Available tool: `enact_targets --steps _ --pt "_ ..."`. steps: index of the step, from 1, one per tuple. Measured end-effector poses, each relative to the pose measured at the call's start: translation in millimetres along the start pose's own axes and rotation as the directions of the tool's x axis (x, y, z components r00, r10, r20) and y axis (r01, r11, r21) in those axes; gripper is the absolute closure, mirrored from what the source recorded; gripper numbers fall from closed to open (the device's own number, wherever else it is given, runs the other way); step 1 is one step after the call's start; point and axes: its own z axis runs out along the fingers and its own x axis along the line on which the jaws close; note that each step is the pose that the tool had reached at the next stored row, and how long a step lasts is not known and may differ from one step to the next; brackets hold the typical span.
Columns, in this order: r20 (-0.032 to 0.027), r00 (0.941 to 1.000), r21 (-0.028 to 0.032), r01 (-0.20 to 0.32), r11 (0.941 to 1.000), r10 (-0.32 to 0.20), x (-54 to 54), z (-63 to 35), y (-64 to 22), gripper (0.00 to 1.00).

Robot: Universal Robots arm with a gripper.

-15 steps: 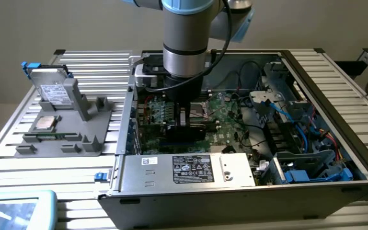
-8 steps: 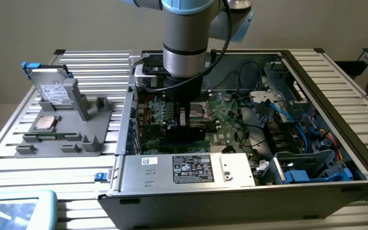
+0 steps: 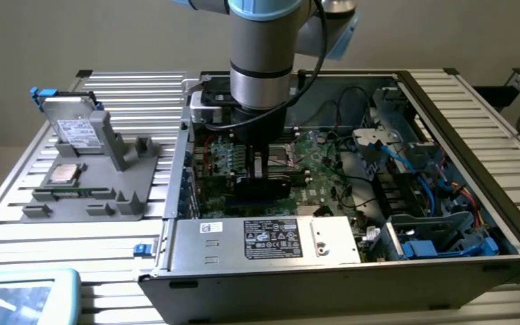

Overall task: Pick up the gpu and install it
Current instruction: 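Insert the gpu into the slot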

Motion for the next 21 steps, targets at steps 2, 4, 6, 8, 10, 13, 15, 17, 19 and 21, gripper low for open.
enact_targets --steps 2,4,6,8,10,13,15,17,19,21 --pt "0.0015 1.0000 0.0003 0.003 1.0000 -0.003 0.1 0.0 0.0 0.73" --pt "0.0056 1.0000 0.0012 0.006 1.0000 -0.006 0.2 -0.1 0.0 0.73" --pt "0.0100 0.9999 0.0019 0.008 1.0000 -0.009 0.4 0.0 0.0 0.73" --pt "0.0120 0.9999 0.0021 0.009 1.0000 -0.009 0.7 0.0 0.0 0.73" --pt "0.0121 0.9999 0.0020 0.009 1.0000 -0.009 0.7 0.1 0.0 0.73" --pt "0.0122 0.9999 0.0021 0.010 0.9999 -0.010 0.9 0.1 -0.1 0.73" --pt "0.0130 0.9998 0.0023 0.012 0.9999 -0.012 2.1 0.3 -0.1 0.73" --pt "0.0129 0.9998 0.0023 0.012 0.9999 -0.012 2.1 0.2 -0.1 0.73" --pt "0.0128 0.9998 0.0022 0.012 0.9999 -0.012 2.1 0.2 -0.1 0.73" --pt "0.0127 0.9998 0.0022 0.012 0.9999 -0.012 2.2 0.1 -0.1 0.73"
